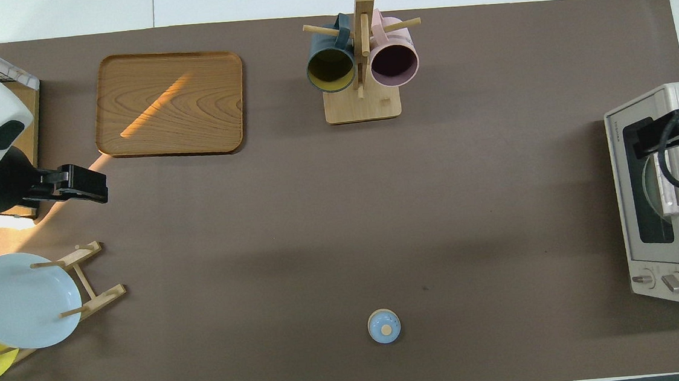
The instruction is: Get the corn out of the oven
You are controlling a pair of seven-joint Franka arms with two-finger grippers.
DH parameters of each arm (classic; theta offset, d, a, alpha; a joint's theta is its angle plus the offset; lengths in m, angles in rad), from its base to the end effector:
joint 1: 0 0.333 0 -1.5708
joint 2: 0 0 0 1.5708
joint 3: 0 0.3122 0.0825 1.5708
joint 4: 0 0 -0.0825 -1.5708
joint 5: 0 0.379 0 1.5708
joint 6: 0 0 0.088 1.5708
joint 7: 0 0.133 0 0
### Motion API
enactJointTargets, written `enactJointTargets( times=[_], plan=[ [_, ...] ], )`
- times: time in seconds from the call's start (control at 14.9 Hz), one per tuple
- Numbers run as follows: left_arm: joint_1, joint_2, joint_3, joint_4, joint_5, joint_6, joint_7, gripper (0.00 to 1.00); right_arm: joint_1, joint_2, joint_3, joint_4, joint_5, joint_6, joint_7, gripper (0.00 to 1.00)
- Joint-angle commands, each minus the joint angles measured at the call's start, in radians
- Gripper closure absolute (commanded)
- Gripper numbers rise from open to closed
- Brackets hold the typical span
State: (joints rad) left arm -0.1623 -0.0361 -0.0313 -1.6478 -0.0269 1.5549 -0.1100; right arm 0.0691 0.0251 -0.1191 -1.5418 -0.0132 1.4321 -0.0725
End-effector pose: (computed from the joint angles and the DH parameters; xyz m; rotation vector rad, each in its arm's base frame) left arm 0.5228 -0.1065 0.5772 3.1206 -0.1299 -0.0938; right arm 0.5375 -0.0280 0.5835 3.1264 0.0334 -0.2119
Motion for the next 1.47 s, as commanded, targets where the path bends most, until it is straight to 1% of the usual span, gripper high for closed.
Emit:
enactJointTargets(
  times=[0.0,0.2,0.47,0.54,0.6,0.67,0.87,1.0,1.14,1.27,1.41],
  plan=[
    [0.01,-0.022,-0.002,-0.021,-0.011,0.001,0.009,0.0,-0.006,-0.002,-0.002,0.012,0.026,-0.013,0.013,0.0],
    [0.01,-0.022,-0.002,-0.021,-0.011,0.001,0.007,0.0,-0.002,-0.01,-0.001,0.008,0.021,-0.015,0.017,0.0],
    [0.01,-0.022,-0.002,-0.023,-0.011,0.001,0.007,0.0,-0.005,-0.024,-0.001,-0.029,0.021,0.005,0.007,0.0],
    [0.01,-0.022,-0.002,-0.023,-0.011,0.001,0.007,0.0,-0.008,-0.039,-0.001,-0.069,0.021,0.046,0.007,0.13],
    [0.01,-0.022,-0.002,-0.021,-0.011,0.001,0.007,0.0,-0.018,-0.06,-0.002,-0.113,0.021,0.072,0.007,0.62],
    [0.01,-0.022,-0.002,-0.023,-0.011,0.001,0.007,0.0,-0.023,-0.071,-0.002,-0.139,0.019,0.079,0.013,1.0],
    [0.01,-0.022,-0.002,-0.021,-0.011,0.001,0.007,0.0,-0.047,-0.111,-0.002,-0.242,0.013,0.198,-0.007,1.0],
    [0.01,-0.022,-0.002,-0.021,-0.011,-0.001,0.007,0.0,-0.054,-0.135,-0.004,-0.332,-0.002,0.292,-0.018,1.0],
    [0.01,-0.022,-0.002,-0.023,-0.011,0.001,0.007,0.0,-0.073,-0.149,-0.004,-0.438,-0.071,0.396,-0.023,1.0],
    [0.01,-0.022,-0.002,-0.021,-0.011,0.001,0.007,0.0,-0.089,-0.139,-0.004,-0.449,-0.125,0.406,-0.044,1.0],
    [0.01,-0.022,-0.002,-0.023,-0.011,0.001,0.007,0.0,-0.109,-0.131,-0.004,-0.455,-0.137,0.407,-0.041,1.0]
  ],
)
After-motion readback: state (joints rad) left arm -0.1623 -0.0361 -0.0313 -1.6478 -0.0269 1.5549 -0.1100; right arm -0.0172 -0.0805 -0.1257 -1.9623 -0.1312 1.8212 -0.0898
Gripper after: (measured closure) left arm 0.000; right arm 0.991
